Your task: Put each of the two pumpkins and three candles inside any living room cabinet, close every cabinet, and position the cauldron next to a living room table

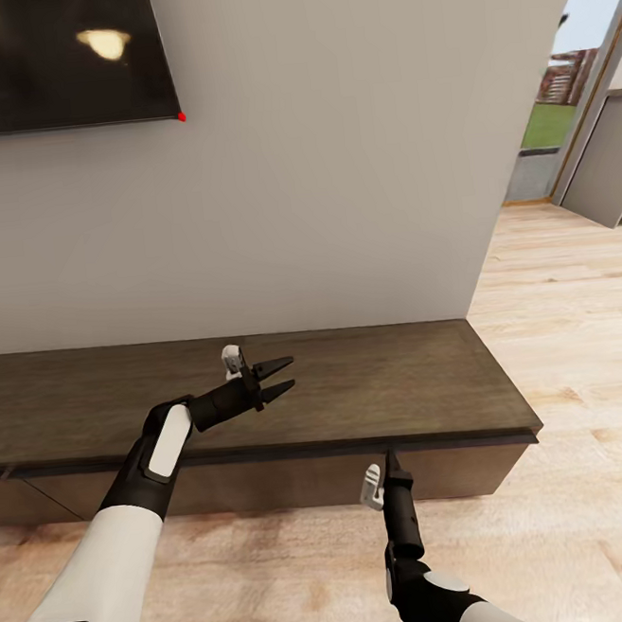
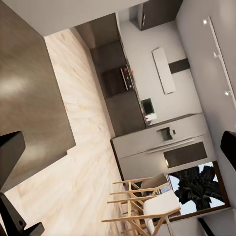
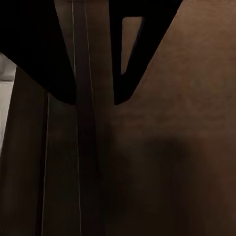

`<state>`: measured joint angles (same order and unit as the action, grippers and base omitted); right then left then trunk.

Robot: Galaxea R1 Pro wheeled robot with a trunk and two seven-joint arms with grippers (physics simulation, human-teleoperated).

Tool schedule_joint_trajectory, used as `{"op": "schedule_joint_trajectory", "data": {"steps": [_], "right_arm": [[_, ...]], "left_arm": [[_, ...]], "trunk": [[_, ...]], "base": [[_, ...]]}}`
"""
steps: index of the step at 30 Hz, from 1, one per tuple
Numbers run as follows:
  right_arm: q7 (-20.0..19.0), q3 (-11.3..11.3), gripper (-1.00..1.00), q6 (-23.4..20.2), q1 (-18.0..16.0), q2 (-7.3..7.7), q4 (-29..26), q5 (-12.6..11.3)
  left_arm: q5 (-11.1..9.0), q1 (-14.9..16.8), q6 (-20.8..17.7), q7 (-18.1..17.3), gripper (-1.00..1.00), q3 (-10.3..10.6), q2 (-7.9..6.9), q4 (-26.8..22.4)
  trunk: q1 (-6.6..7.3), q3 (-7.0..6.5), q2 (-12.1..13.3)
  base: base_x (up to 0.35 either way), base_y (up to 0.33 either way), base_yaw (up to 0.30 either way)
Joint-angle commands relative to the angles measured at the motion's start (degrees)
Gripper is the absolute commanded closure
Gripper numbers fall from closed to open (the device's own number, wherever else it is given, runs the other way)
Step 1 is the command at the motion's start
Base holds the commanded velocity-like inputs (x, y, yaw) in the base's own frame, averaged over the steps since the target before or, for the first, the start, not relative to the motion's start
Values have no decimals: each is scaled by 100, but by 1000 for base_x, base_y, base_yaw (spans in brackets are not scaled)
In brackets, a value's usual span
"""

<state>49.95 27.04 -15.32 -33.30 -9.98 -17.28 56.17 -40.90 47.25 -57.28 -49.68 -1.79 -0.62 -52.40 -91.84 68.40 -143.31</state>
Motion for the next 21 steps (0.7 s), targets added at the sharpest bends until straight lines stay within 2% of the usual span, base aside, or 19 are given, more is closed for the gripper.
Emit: {"op": "schedule_joint_trajectory", "data": {"steps": [1, 12, 17, 21], "right_arm": [[-10, -6, 100, -6, -1, -2, 15, -9], [23, -14, 100, -4, -1, -2, -32, 1], [159, -15, 100, 3, -1, -2, -38, 13], [178, -8, 100, 3, -1, -2, -37, 37]], "left_arm": [[13, 1, -20, -25, -100, -6, 1, 1], [13, 4, -20, -25, -100, -6, 2, 2], [18, 3, -20, -25, -100, -6, 9, 1], [13, 4, -20, -25, -100, -6, 9, 2]], "trunk": [[0, 5, -1], [0, 5, -1], [0, 5, -1], [0, 5, -1]], "base": [[0, 0, 0], [-7, 0, 0], [-249, 49, 0], [-53, 9, 0]]}}
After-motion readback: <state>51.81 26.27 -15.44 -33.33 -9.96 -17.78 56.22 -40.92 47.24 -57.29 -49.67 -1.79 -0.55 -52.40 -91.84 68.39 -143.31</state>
